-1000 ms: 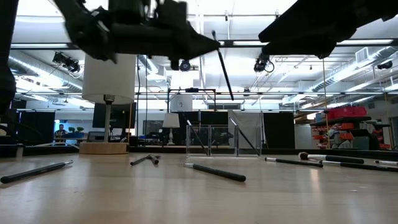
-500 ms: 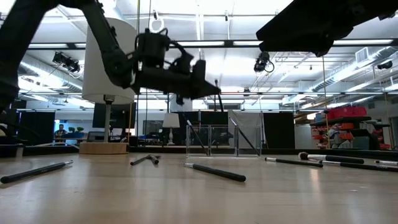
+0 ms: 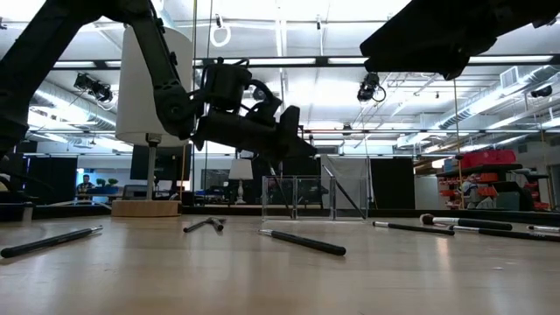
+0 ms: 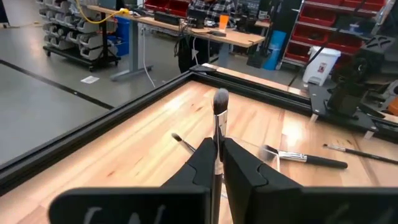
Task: Put items in baskets/containers
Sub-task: Put the black eyeshadow brush into the transparent organizer
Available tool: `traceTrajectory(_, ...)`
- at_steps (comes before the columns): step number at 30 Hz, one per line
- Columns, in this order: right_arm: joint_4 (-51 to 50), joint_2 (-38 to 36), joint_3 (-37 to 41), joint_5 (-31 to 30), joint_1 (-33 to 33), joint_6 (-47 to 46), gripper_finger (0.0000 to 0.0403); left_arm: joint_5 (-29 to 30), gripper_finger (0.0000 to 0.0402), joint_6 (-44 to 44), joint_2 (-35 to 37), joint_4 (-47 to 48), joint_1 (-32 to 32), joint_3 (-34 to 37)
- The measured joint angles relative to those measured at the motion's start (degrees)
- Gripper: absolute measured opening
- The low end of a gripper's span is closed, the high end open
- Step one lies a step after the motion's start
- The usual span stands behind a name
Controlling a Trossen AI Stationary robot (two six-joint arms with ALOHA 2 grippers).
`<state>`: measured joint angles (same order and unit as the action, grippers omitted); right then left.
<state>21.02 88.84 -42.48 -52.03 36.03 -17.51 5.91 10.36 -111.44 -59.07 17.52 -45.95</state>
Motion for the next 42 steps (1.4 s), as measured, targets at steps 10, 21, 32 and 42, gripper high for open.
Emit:
traceTrajectory(10,0.0,0.0,0.0,0.0,0.0,0.0,0.0173,1.1,0.0025,4.2,0.1,1.9,0.1,0.0)
traceTrajectory(21,0.0,0.0,0.0,0.0,0.0,0.0,0.0173,-0.8,0.0069,7.0,0.1,2.4,2.6,0.0)
traceTrajectory(32,0.0,0.0,0.0,0.0,0.0,0.0,0.0173,-4.0,0.0148,5.6,2.5,2.2,3.6,0.1)
traceTrajectory(42,0.0,0.0,0.0,0.0,0.0,0.0,0.0173,-6.0,0.0151,2.2,12.1,11.0,1.2,0.1)
